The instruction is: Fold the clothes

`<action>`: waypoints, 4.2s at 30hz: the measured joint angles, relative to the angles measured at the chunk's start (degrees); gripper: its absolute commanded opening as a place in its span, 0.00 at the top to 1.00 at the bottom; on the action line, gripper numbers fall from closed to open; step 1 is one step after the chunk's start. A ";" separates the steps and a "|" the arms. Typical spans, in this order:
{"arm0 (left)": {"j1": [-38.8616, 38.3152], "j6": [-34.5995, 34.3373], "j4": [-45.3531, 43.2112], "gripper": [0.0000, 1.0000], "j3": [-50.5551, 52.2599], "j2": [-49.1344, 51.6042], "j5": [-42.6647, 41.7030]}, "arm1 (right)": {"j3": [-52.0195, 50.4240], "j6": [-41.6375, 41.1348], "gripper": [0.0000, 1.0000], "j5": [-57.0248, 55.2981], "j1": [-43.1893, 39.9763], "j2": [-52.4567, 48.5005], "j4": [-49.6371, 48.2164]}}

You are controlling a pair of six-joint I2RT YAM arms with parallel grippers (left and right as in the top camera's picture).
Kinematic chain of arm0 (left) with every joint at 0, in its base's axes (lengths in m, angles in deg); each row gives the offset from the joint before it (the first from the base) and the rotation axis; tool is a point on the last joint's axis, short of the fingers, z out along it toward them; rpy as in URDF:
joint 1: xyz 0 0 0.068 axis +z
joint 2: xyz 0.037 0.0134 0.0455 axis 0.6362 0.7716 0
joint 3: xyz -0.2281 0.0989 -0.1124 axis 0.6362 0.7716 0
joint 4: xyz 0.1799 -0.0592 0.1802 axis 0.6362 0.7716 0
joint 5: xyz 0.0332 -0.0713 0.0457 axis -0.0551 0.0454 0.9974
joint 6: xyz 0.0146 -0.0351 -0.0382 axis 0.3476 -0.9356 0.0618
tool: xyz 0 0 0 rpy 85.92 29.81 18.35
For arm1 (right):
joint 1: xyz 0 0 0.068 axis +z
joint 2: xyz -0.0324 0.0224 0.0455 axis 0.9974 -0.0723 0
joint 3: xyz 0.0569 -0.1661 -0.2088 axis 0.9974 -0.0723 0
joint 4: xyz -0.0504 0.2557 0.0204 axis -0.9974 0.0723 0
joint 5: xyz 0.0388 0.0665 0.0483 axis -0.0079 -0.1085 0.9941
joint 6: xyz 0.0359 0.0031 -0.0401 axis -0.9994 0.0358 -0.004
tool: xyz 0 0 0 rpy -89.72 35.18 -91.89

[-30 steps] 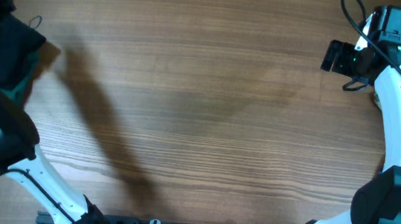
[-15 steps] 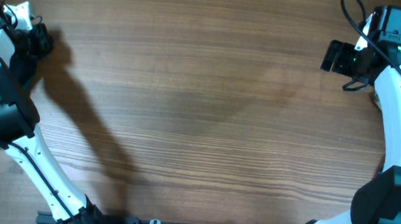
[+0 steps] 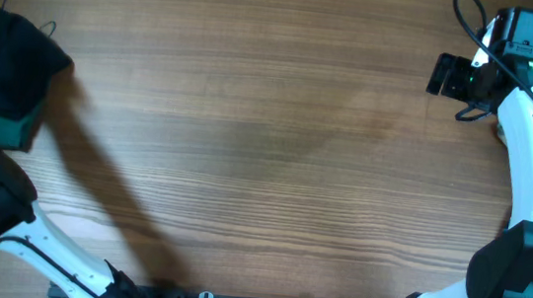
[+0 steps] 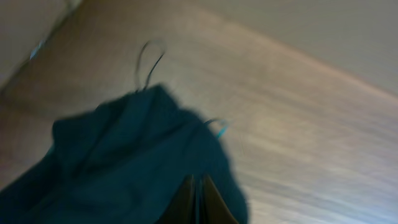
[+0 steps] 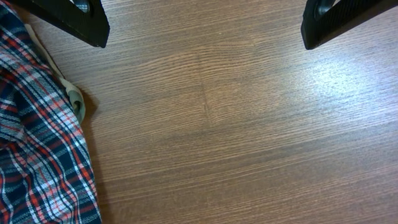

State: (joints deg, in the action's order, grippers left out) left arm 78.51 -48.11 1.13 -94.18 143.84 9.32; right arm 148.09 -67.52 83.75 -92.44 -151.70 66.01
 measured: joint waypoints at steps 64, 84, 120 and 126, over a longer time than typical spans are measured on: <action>-44.48 -34.32 -9.57 0.00 0.04 -7.02 -23.98 | -6.08 -0.90 0.00 -2.82 9.99 56.89 -2.54; -44.48 -34.34 -9.64 0.00 0.07 -7.02 -24.15 | -82.64 -16.31 0.00 -3.61 10.16 94.57 -64.19; -44.48 -34.34 -9.64 0.00 0.09 -7.02 -24.15 | -86.36 -3.67 0.00 -0.79 10.16 98.55 -51.12; -44.41 -34.45 3.37 0.00 0.20 -7.80 -23.61 | -86.38 -3.67 0.00 -0.79 10.14 98.55 -51.12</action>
State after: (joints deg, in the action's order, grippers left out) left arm 34.10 -82.56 4.49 -93.98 136.04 -14.29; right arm 61.72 -71.19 82.96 -82.30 -53.15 14.89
